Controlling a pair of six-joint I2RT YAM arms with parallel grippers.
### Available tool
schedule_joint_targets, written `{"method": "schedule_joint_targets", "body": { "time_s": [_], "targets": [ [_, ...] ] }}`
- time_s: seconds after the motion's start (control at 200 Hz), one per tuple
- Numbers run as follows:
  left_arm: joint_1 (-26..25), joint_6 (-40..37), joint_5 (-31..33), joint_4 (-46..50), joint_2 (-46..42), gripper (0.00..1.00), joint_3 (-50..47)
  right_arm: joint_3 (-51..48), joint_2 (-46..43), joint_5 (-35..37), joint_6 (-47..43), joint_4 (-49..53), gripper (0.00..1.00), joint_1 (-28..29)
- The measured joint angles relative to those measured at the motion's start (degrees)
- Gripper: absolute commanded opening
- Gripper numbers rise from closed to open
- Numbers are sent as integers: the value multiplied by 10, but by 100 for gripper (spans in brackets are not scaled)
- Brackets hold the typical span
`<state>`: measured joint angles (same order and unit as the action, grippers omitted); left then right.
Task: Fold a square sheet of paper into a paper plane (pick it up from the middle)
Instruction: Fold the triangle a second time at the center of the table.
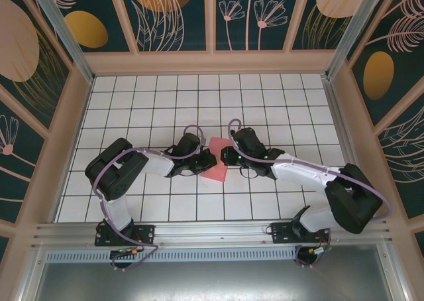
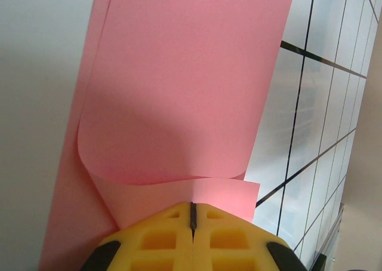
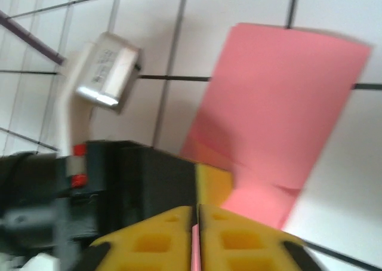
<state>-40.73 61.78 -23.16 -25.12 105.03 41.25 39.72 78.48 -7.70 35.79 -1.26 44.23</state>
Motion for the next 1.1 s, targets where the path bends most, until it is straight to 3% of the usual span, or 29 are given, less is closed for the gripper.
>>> {"method": "schedule_joint_targets", "body": {
  "time_s": [0.375, 1.101],
  "targets": [
    [0, 0, 0, 0, 0, 0, 0, -35, 79, -113, 91, -76, 0, 0],
    [2, -2, 0, 1, 0, 0, 0, -9, 145, -130, 95, -53, 0, -1]
  ]
}}
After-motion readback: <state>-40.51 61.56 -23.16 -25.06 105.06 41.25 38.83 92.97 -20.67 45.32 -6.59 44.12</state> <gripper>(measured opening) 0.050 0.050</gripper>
